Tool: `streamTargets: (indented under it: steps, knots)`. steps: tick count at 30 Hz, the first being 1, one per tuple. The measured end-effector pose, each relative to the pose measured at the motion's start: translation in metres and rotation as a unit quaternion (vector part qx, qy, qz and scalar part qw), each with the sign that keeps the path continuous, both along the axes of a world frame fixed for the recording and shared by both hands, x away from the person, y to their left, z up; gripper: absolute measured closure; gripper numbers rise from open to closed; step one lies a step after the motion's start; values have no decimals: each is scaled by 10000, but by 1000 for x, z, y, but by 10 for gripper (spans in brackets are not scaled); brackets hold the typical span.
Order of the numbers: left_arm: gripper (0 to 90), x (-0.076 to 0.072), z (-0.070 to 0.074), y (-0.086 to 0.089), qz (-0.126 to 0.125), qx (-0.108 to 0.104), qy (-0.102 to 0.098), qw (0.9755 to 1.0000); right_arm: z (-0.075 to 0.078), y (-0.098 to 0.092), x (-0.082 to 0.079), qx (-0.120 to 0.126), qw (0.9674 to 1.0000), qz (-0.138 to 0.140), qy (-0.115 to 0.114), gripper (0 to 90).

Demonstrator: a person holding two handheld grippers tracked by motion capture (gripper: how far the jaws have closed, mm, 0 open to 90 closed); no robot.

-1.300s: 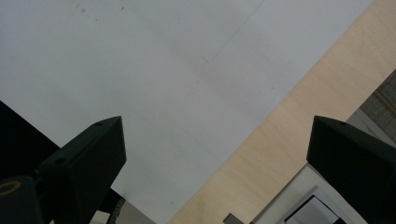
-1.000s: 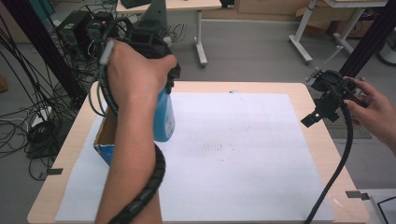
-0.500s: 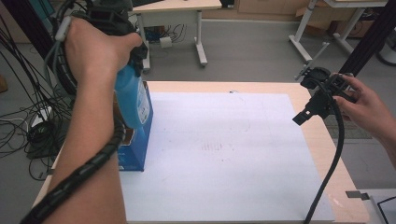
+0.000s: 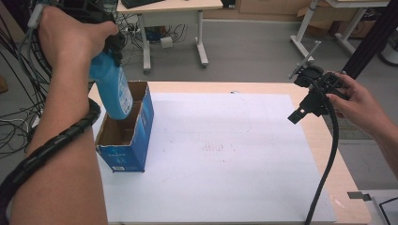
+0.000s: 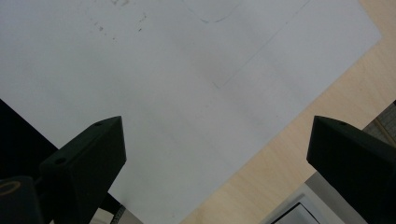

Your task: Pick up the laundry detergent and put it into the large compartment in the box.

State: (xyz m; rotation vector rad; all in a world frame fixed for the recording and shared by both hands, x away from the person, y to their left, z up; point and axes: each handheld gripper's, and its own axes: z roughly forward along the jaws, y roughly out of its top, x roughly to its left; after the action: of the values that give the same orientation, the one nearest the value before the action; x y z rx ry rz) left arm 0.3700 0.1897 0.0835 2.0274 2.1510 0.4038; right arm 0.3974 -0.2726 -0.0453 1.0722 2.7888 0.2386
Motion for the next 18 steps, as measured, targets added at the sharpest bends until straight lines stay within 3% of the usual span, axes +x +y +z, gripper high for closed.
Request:
streamTargets:
  steps: [18]
  knots:
    - [382,16,-36,22,162,-9,139,9998,-3,3,8,-20,10000,-17,70,45]
